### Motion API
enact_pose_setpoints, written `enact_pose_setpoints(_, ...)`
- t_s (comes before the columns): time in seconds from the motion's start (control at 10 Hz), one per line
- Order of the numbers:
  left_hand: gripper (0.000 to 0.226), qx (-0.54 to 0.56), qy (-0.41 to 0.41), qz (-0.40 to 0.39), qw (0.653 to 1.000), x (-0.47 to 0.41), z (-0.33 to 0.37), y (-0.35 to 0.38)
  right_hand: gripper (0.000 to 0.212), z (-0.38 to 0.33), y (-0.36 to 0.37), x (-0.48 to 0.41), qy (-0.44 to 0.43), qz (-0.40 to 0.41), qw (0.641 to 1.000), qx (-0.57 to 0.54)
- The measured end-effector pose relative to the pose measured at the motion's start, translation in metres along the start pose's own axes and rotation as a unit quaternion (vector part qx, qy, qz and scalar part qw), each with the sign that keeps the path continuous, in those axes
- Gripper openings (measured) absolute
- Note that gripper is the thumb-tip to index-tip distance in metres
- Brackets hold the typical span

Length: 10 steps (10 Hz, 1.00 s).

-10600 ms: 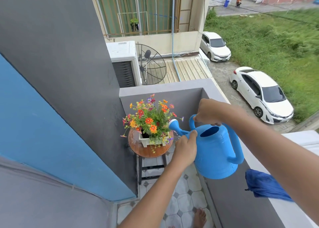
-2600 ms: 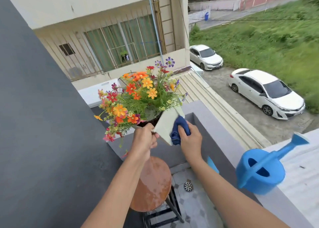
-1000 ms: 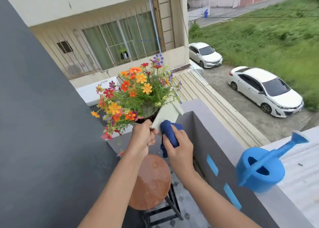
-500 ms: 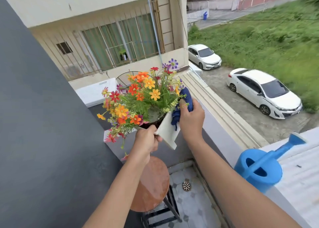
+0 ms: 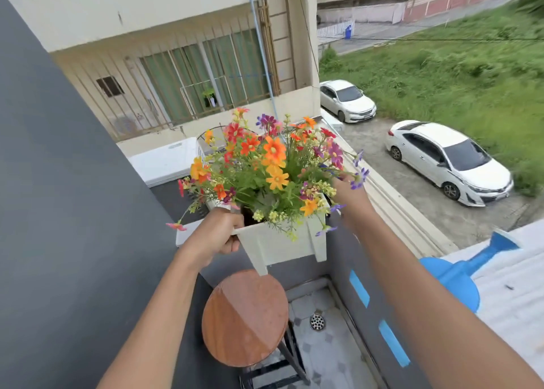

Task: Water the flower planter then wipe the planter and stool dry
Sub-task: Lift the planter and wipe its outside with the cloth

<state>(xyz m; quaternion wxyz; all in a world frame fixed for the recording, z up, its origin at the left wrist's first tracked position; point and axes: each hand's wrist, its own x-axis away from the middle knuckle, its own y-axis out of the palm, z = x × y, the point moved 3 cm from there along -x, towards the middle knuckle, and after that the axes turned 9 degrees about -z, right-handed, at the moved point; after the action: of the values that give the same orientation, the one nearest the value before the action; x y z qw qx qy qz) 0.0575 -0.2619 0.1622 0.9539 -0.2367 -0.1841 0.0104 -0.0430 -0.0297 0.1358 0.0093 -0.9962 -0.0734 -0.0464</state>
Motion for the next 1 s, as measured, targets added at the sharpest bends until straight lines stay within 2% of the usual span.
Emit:
enact_pose_setpoints(0.1,0.02,-0.007,0.004,-0.024,1.0,0.003,-0.002,0.0,0.031,-0.013,-0.004,0.003,0.022,-0.02,1.0,-0.003)
enact_pose_setpoints(0.2,0.029,-0.007,0.013,-0.022,1.0,0.004,-0.003,-0.001,0.028,-0.021,-0.005,0.007,0.033,-0.051,0.998,0.028)
enact_pose_setpoints(0.3,0.041,-0.013,0.022,-0.022,0.999,0.002,-0.002,-0.003,0.037,-0.019,-0.006,0.011,0.047,-0.078,0.994,0.062)
enact_pose_setpoints(0.4,0.034,-0.001,0.03,-0.019,0.999,-0.003,-0.003,-0.006,0.039,-0.018,-0.005,0.013,0.052,-0.054,0.996,0.056)
enact_pose_setpoints(0.5,0.025,0.02,0.026,-0.016,0.999,-0.003,-0.006,-0.003,0.036,-0.006,0.002,0.008,0.018,0.02,0.998,0.059)
enact_pose_setpoints(0.6,0.035,0.035,0.015,-0.016,0.999,-0.003,-0.003,0.004,0.039,0.008,0.006,0.014,0.028,0.111,0.992,-0.045)
enact_pose_setpoints(0.7,0.023,0.106,-0.012,0.023,0.994,-0.002,-0.004,0.005,0.037,0.013,0.008,0.018,0.017,0.156,0.984,-0.085)
enact_pose_setpoints(0.8,0.024,0.139,-0.06,0.096,0.984,0.003,-0.017,0.016,0.037,0.014,0.008,0.02,0.008,0.186,0.979,-0.084)
enact_pose_setpoints(0.9,0.031,0.108,-0.079,0.037,0.99,0.01,-0.024,0.055,0.039,0.017,0.005,0.022,-0.011,0.216,0.974,-0.064)
enact_pose_setpoints(1.0,0.032,0.109,-0.062,-0.022,0.992,0.008,-0.011,0.096,0.039,0.018,0.011,0.025,-0.008,0.234,0.969,-0.079)
